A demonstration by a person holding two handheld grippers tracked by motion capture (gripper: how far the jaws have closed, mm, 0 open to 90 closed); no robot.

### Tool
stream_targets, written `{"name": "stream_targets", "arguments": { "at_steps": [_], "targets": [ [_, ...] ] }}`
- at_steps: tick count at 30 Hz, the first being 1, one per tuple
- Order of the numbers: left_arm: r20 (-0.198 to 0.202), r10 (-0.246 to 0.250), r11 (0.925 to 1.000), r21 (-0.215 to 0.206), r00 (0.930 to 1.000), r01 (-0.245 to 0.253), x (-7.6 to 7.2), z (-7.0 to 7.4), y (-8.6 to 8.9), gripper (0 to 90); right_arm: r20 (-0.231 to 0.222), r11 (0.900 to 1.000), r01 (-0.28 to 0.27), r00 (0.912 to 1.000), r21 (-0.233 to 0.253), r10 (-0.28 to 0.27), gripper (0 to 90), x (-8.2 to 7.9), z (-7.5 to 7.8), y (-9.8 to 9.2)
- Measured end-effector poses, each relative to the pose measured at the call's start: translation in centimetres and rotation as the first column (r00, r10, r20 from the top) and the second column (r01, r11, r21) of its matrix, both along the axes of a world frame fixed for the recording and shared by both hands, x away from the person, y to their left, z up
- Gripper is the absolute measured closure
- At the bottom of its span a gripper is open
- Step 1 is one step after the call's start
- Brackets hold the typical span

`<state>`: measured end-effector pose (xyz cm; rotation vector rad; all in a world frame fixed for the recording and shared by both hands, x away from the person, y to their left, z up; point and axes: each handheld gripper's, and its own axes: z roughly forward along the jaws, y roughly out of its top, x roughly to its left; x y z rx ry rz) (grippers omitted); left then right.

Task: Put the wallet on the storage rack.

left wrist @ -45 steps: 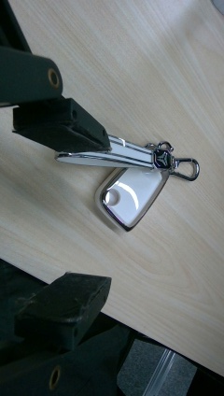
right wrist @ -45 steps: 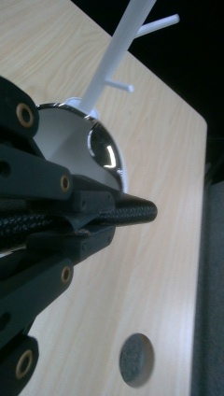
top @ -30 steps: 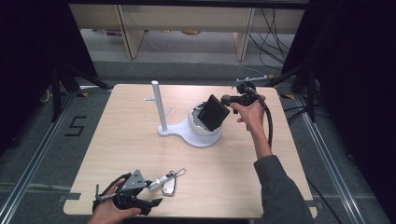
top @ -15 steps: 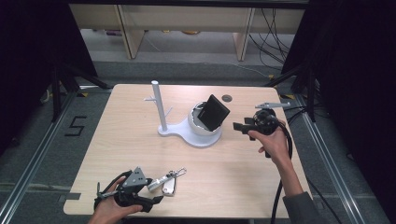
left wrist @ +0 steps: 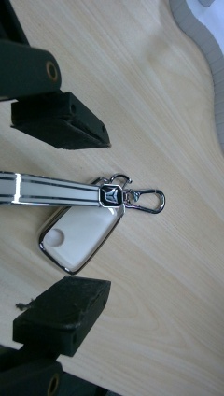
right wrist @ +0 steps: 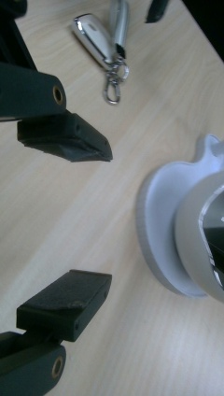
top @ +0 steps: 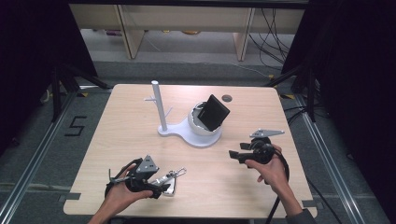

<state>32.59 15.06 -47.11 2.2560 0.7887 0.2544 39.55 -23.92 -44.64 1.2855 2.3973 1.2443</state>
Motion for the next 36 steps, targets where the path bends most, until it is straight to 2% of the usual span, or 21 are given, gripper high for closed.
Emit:
{"name": "stream_targets", "arguments": {
  "at_steps": [3,4,6,7,8,11,12,13,15,16,17,19,21,22,24,25,27,29,31,32,36],
  "targets": [
    [-0.008,0.000,1.0000,0.008,1.0000,0.000,0.6,0.0,-0.4,25.6,-0.004,1.000,-0.017,0.9998,-0.018,0.017,35.1,-0.6,-0.7,0.4],
    [-0.011,0.002,1.0000,0.009,0.9999,-0.002,0.7,0.0,-0.5,25.6,0.009,0.999,-0.027,0.9996,-0.029,0.028,35.1,-1.1,-1.2,0.6],
    [-0.009,0.001,0.9998,0.019,1.0000,-0.001,1.0,-0.1,-0.9,25.8,0.009,0.999,-0.035,0.9993,-0.016,0.035,35.1,-1.3,-1.5,0.8],
    [-0.011,-0.009,0.9997,0.023,0.9999,0.009,1.1,0.0,-1.0,26.1,-0.006,0.998,-0.052,0.9986,-0.046,0.052,34.1,-1.9,-1.8,0.9],
    [-0.004,0.001,0.9998,0.021,1.0000,-0.001,1.2,-0.1,-1.2,26.1,-0.016,0.998,-0.052,0.9985,-0.041,0.052,34.0,-2.1,-1.9,0.9],
    [-0.011,-0.009,0.9996,0.028,0.9999,0.009,1.5,-0.1,-1.5,26.1,-0.014,0.998,-0.057,0.9983,-0.036,0.056,33.9,-2.5,-2.2,0.9],
    [-0.016,-0.001,0.9997,0.026,0.9999,0.002,1.6,-0.2,-1.6,26.2,-0.013,0.997,-0.063,0.9979,-0.047,0.063,33.9,-2.8,-2.5,0.9],
    [-0.014,-0.014,0.9990,0.042,0.9998,0.014,1.8,-0.2,-1.7,26.3,-0.009,0.996,-0.057,0.9983,-0.064,0.057,33.8,-3.0,-2.6,0.8],
    [-0.019,-0.007,0.9993,0.037,0.9998,0.008,1.8,-0.3,-1.8,26.2,-0.008,0.996,-0.060,0.9982,-0.068,0.059,33.5,-3.1,-2.8,0.8],
    [-0.024,-0.026,0.9984,0.049,0.9994,0.027,1.9,-0.3,-1.8,26.2,-0.011,0.995,-0.042,0.9991,-0.088,0.041,33.4,-3.4,-2.8,0.9],
    [-0.032,-0.018,0.9984,0.053,0.9993,0.019,1.9,-0.4,-1.9,26.2,0.003,0.995,-0.046,0.9989,-0.091,0.046,33.4,-3.7,-3.2,0.9],
    [-0.035,-0.021,0.9982,0.056,0.9992,0.023,2.0,-0.5,-2.0,26.2,-0.012,0.994,-0.050,0.9987,-0.096,0.050,33.3,-4.2,-3.7,1.1],
    [-0.043,-0.017,0.9982,0.056,0.9989,0.020,2.2,-0.4,-2.0,26.2,-0.012,0.991,-0.061,0.9981,-0.115,0.060,33.1,-4.6,-4.2,1.4],
    [-0.046,-0.022,0.9978,0.061,0.9987,0.025,2.3,-0.4,-2.0,26.2,-0.013,0.987,-0.079,0.9969,-0.143,0.078,32.8,-4.8,-4.2,1.5],
    [-0.050,-0.007,0.9986,0.053,0.9987,0.009,2.6,-0.3,-2.2,26.2,0.003,0.985,-0.076,0.9970,-0.153,0.078,32.6,-5.0,-4.4,1.6],
    [-0.055,-0.017,0.9976,0.066,0.9983,0.021,2.8,-0.3,-2.2,26.6,-0.002,0.980,-0.093,0.9956,-0.176,0.094,32.4,-5.2,-4.3,1.5],
    [-0.059,-0.018,0.9965,0.081,0.9981,0.023,3.1,-0.2,-2.4,27.1,0.006,0.983,-0.081,0.9965,-0.167,0.083,32.1,-5.5,-4.4,1.5],
    [-0.058,-0.026,0.9953,0.092,0.9980,0.031,3.4,-0.1,-2.7,27.1,-0.019,0.981,-0.088,0.9961,-0.172,0.086,30.9,-5.9,-4.3,1.3],
    [-0.058,-0.018,0.9955,0.092,0.9981,0.023,3.6,-0.2,-3.0,27.2,-0.014,0.981,-0.085,0.9964,-0.172,0.084,30.5,-6.4,-4.5,1.1],
    [-0.064,-0.025,0.9947,0.098,0.9976,0.031,3.7,-0.3,-3.1,27.3,-0.012,0.977,-0.098,0.9952,-0.189,0.097,30.3,-6.5,-4.6,0.9],
    [-0.081,-0.034,0.9906,0.129,0.9961,0.045,3.9,-0.5,-3.5,27.5,-0.025,0.979,-0.084,0.9964,-0.187,0.081,30.1,-6.9,-4.7,0.8]
  ]
}}
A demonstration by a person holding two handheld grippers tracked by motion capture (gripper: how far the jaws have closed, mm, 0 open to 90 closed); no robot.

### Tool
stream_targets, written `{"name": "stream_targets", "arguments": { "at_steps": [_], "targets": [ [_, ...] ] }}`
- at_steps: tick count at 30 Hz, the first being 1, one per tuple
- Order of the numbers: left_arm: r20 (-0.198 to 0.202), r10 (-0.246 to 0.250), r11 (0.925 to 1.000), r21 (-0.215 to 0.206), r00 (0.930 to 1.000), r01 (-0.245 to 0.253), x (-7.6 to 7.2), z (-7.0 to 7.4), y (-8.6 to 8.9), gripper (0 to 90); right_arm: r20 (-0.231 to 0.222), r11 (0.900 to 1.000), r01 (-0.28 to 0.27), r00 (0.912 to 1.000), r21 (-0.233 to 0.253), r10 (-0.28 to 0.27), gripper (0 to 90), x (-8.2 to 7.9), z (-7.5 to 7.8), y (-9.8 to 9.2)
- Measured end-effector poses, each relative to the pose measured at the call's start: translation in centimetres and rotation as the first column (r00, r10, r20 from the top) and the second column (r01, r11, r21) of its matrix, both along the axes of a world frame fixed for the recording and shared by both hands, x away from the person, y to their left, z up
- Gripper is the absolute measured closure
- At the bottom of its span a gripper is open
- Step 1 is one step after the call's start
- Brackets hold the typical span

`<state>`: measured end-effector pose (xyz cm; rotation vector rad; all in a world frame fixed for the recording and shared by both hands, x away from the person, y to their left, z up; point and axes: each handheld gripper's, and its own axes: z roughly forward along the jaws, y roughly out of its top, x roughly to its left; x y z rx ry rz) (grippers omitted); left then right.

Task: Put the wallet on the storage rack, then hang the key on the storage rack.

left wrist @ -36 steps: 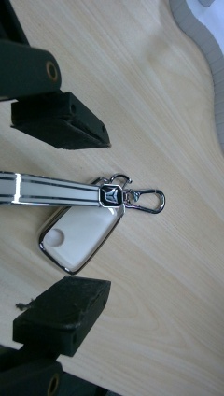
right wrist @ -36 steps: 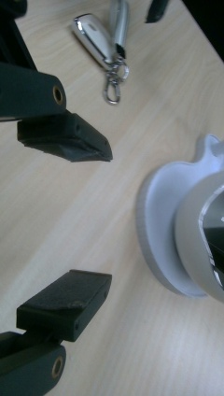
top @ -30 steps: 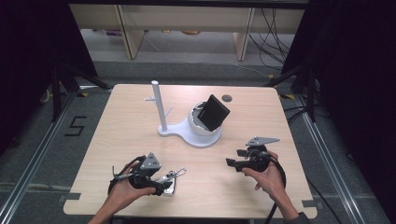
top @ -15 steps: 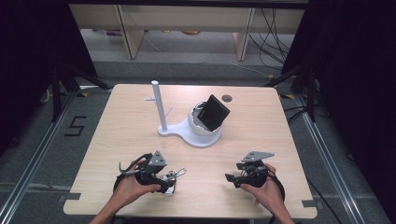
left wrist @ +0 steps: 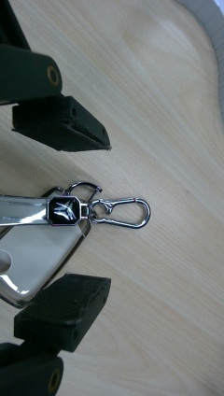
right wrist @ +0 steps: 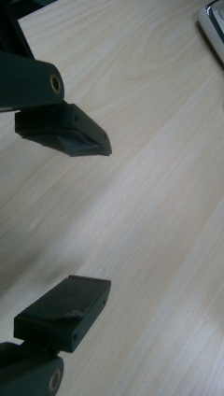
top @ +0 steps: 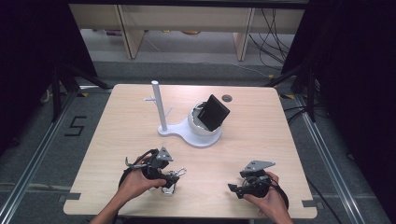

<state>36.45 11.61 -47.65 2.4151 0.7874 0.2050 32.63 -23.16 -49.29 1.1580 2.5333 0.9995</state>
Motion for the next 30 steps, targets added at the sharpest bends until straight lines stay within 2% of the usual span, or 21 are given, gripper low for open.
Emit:
{"name": "stream_targets", "arguments": {
  "at_steps": [2,3,5,6,7,8,9,10,12,13,15,16,17,18,20,22,23,25,27,29,30],
  "targets": [
    [0.015,-0.009,0.9999,0.011,0.9998,0.008,-0.2,0.0,-0.2,30.0,0.019,1.000,0.000,0.9998,0.011,0.000,30.0,0.1,-0.2,-0.1],
    [0.014,-0.027,0.9991,0.031,0.9995,0.027,-0.2,0.1,-0.2,30.7,0.004,1.000,0.004,1.0000,0.011,-0.004,30.0,0.1,0.0,-0.1],
    [0.012,-0.026,0.9993,0.027,0.9996,0.026,-0.3,0.1,-0.3,30.6,-0.018,1.000,0.015,0.9997,0.010,-0.014,30.0,0.1,0.0,-0.1],
    [0.018,-0.021,0.9993,0.032,0.9996,0.021,-0.2,0.2,-0.3,30.7,0.021,1.000,-0.006,0.9998,0.002,0.006,30.0,0.4,-0.3,-0.3],
    [0.009,-0.025,0.9991,0.035,0.9996,0.025,-0.2,0.3,-0.4,31.1,0.012,1.000,-0.008,0.9999,-0.005,0.008,30.0,0.4,-0.2,-0.3],
    [0.015,-0.026,0.9990,0.036,0.9995,0.026,-0.2,0.3,-0.5,32.0,0.021,1.000,-0.001,0.9998,0.007,0.001,30.0,0.4,-0.5,-0.2],
    [0.012,-0.032,0.9986,0.043,0.9994,0.031,-0.1,0.3,-0.5,32.5,0.002,1.000,-0.001,1.0000,0.006,0.001,30.0,0.3,-0.4,-0.2],
    [0.012,-0.026,0.9988,0.041,0.9996,0.025,-0.1,0.2,-0.7,33.9,0.003,1.000,0.001,1.0000,0.004,-0.001,30.0,0.2,-0.5,0.1],
    [0.010,-0.044,0.9970,0.063,0.9990,0.043,-0.1,0.2,-0.9,34.5,-0.004,1.000,0.001,1.0000,0.004,-0.001,30.1,0.2,-0.4,0.2],
    [0.016,-0.054,0.9960,0.073,0.9984,0.052,-0.1,0.1,-1.0,35.0,0.014,0.999,-0.031,0.9994,-0.020,0.031,30.1,0.3,-0.3,0.1],
    [0.007,-0.052,0.9950,0.086,0.9986,0.051,0.0,0.0,-1.1,36.2,0.008,1.000,-0.025,0.9997,-0.018,0.025,30.1,0.3,-0.1,0.3],
    [-0.005,-0.059,0.9933,0.100,0.9983,0.059,0.1,-0.1,-1.1,37.4,0.025,1.000,-0.023,0.9994,-0.006,0.023,30.1,0.3,-0.2,0.4],
    [-0.004,-0.054,0.9938,0.097,0.9985,0.054,0.1,-0.2,-1.2,38.8,0.006,1.000,-0.020,0.9998,-0.016,0.020,30.2,0.0,-0.1,0.5],
    [-0.010,-0.063,0.9924,0.106,0.9979,0.064,0.3,-0.2,-1.2,41.4,0.006,1.000,-0.013,0.9999,0.001,0.013,30.3,0.0,-0.2,0.7],
    [-0.033,-0.068,0.9924,0.100,0.9971,0.071,0.5,-0.4,-1.5,43.2,0.021,0.999,-0.041,0.9989,-0.029,0.042,30.3,0.1,-0.2,0.5],
    [-0.033,-0.078,0.9885,0.127,0.9964,0.081,0.9,-0.3,-1.8,44.5,0.005,0.999,-0.039,0.9992,-0.021,0.039,30.4,0.0,-0.3,0.7],
    [-0.035,-0.095,0.9822,0.159,0.9948,0.100,1.2,-0.2,-2.4,46.8,0.001,1.000,-0.030,0.9996,-0.009,0.030,30.4,0.0,-0.3,0.9],
    [-0.037,-0.100,0.9802,0.168,0.9943,0.105,1.3,-0.2,-2.6,47.4,0.001,0.999,-0.031,0.9995,-0.010,0.031,30.4,0.0,-0.3,0.9],
    [-0.078,-0.093,0.9782,0.179,0.9926,0.106,1.5,-0.3,-3.3,48.9,-0.004,0.999,-0.034,0.9994,-0.018,0.034,30.4,0.1,-0.2,0.8],
    [-0.094,-0.108,0.9648,0.230,0.9897,0.127,2.0,-0.2,-3.7,50.0,0.001,1.000,-0.029,0.9996,-0.005,0.029,30.4,0.0,-0.4,0.9],
    [-0.108,-0.090,0.9629,0.245,0.9901,0.114,2.2,-0.2,-4.0,52.0,0.015,0.999,-0.047,0.9988,-0.013,0.047,30.5,0.1,-0.5,0.9]
  ]
}}
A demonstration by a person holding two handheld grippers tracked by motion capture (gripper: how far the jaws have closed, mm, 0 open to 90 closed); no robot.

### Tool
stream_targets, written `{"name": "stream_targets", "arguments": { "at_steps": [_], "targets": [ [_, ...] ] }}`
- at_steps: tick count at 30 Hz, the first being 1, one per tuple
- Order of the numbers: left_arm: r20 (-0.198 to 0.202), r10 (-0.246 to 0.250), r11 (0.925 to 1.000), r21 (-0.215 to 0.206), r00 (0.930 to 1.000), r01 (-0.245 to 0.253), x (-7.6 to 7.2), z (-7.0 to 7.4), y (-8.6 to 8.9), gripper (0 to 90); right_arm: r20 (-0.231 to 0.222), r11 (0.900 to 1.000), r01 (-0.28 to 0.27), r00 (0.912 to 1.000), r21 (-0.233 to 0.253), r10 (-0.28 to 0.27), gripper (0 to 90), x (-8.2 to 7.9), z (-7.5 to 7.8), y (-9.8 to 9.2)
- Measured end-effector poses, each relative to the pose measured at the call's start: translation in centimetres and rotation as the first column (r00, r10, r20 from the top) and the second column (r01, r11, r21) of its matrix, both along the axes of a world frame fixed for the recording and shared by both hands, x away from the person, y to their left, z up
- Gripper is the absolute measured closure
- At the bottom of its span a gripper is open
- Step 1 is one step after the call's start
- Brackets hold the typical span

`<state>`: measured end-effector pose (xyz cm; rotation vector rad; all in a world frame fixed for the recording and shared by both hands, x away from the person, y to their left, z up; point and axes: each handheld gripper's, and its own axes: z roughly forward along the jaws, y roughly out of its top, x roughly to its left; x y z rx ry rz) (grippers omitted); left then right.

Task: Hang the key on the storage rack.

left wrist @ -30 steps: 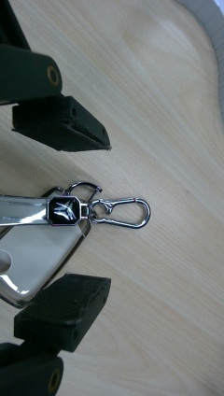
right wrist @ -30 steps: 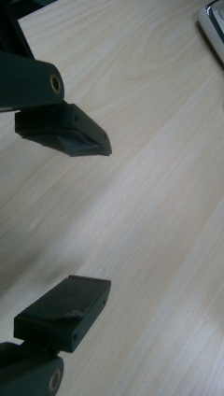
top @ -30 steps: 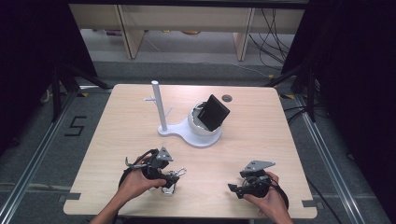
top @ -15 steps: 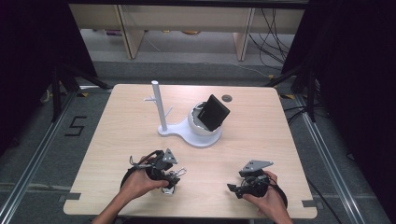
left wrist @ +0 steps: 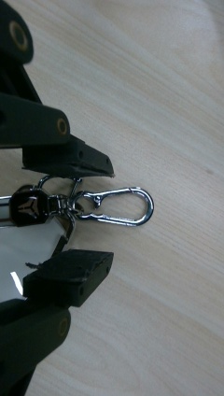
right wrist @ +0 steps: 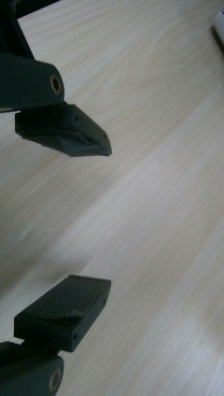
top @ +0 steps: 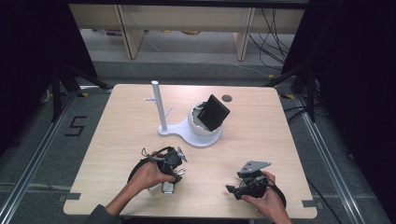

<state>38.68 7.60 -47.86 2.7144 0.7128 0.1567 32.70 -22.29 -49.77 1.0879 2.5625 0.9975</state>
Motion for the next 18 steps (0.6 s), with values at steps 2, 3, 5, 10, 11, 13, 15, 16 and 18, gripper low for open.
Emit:
{"name": "stream_targets", "arguments": {
  "at_steps": [2,3,5,10,11,13,15,16,18],
  "targets": [
    [-0.006,0.001,0.9999,0.012,1.0000,-0.001,0.2,0.0,-0.1,52.6,-0.013,1.000,-0.001,0.9999,-0.008,0.001,30.5,0.0,0.1,0.0],
    [-0.024,-0.003,0.9997,0.023,0.9997,0.003,0.4,0.0,-0.3,52.7,-0.020,1.000,0.002,0.9998,-0.007,-0.002,30.4,0.0,0.2,0.0],
    [-0.053,-0.012,0.9985,0.052,0.9985,0.014,0.8,-0.1,-0.5,53.8,-0.004,1.000,-0.002,1.0000,0.000,0.002,30.5,0.0,0.1,0.2],
    [-0.097,-0.031,0.9896,0.137,0.9948,0.044,1.4,0.0,-1.2,58.6,-0.028,1.000,-0.008,0.9996,-0.006,0.008,30.5,0.0,0.2,0.3],
    [-0.112,-0.035,0.9866,0.155,0.9931,0.052,1.5,0.0,-1.4,59.8,-0.017,1.000,-0.015,0.9998,-0.010,0.015,30.5,0.0,0.1,0.3],
    [-0.144,-0.034,0.9808,0.185,0.9889,0.061,1.6,0.0,-1.6,62.1,-0.006,1.000,-0.019,0.9998,0.002,0.020,30.5,0.1,-0.1,0.4],
    [-0.161,-0.040,0.9726,0.220,0.9861,0.075,1.8,0.0,-1.7,63.7,-0.008,1.000,-0.020,0.9998,0.000,0.020,30.5,0.1,-0.1,0.4],
    [-0.179,-0.038,0.9649,0.249,0.9830,0.083,1.8,0.0,-1.7,64.7,-0.007,1.000,-0.021,0.9998,0.000,0.021,30.5,0.1,-0.1,0.4],
    [-0.186,-0.042,0.9615,0.260,0.9817,0.091,1.8,0.0,-1.6,70.4,0.008,0.998,-0.057,0.9983,-0.020,0.058,30.5,0.3,0.0,0.3]
  ]
}}
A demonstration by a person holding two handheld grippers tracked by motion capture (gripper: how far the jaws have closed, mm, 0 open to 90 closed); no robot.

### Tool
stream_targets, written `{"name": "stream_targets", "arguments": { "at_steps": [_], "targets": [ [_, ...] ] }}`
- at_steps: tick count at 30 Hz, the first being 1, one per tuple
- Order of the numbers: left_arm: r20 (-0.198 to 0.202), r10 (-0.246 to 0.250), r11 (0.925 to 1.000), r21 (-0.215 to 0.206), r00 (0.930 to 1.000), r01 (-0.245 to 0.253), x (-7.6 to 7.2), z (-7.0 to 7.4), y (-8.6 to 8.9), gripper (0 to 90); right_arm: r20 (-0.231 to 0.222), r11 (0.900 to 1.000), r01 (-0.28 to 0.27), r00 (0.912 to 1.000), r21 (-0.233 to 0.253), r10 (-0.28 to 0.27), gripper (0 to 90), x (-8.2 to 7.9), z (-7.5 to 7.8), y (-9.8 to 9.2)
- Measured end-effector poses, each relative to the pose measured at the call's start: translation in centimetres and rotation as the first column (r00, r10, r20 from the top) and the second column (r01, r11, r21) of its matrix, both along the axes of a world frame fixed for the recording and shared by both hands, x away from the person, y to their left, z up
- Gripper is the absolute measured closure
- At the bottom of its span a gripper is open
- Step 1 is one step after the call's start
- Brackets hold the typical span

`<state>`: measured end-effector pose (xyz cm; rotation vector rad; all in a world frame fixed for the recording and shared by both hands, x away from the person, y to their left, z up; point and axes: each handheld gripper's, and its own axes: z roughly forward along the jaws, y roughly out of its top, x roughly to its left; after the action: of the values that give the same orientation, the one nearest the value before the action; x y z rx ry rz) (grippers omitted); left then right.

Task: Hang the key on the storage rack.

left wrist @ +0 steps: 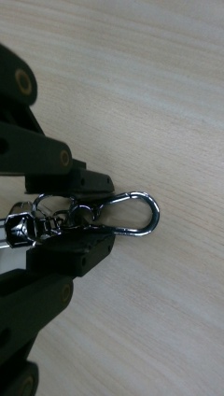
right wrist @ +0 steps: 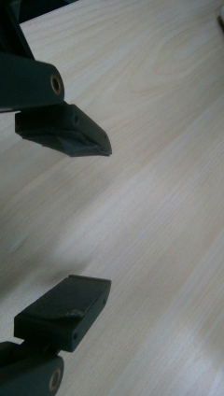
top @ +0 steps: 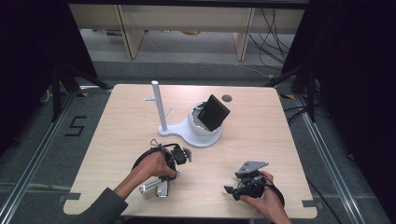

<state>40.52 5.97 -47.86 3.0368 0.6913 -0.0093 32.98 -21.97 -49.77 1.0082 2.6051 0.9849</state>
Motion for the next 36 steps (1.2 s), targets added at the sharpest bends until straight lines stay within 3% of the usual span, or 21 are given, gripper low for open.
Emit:
{"name": "stream_targets", "arguments": {
  "at_steps": [4,7,15,17,18,21,30,36],
  "targets": [
    [-0.008,-0.009,0.9999,0.007,0.9999,0.009,0.1,0.0,0.2,72.7,0.002,1.000,-0.001,1.0000,0.010,0.001,30.7,0.0,-0.2,0.2],
    [-0.008,-0.028,0.9996,0.000,0.9996,0.028,0.2,0.0,0.4,73.0,-0.026,1.000,0.012,0.9996,0.003,-0.012,30.9,-0.2,0.0,0.3],
    [0.031,-0.080,0.9968,0.005,0.9964,0.079,-0.2,0.1,0.3,73.8,-0.022,0.999,0.023,0.9995,0.024,-0.023,31.2,-0.3,0.0,0.4],
    [0.028,-0.080,0.9968,-0.006,0.9964,0.080,-0.3,0.0,0.4,73.8,-0.032,1.000,0.016,0.9994,0.014,-0.015,31.3,-0.2,0.1,0.4],
    [0.021,-0.085,0.9963,-0.010,0.9962,0.085,-0.3,0.1,0.4,73.9,-0.011,1.000,0.017,0.9998,0.024,-0.016,31.5,-0.2,-0.1,0.4],
    [0.030,-0.089,0.9955,-0.029,0.9955,0.090,-0.3,0.3,0.6,73.9,-0.028,1.000,0.017,0.9995,0.016,-0.016,31.5,-0.2,0.1,0.3],
    [0.053,-0.045,0.9954,-0.082,0.9976,0.049,0.0,2.9,2.4,74.0,-0.014,1.000,0.009,0.9999,0.012,-0.009,31.4,0.0,0.0,0.2],
    [0.095,-0.014,0.9923,-0.121,0.9953,0.026,0.2,5.0,3.9,74.0,-0.021,1.000,0.013,0.9997,0.015,-0.013,31.4,0.0,0.0,0.2]
  ]
}}
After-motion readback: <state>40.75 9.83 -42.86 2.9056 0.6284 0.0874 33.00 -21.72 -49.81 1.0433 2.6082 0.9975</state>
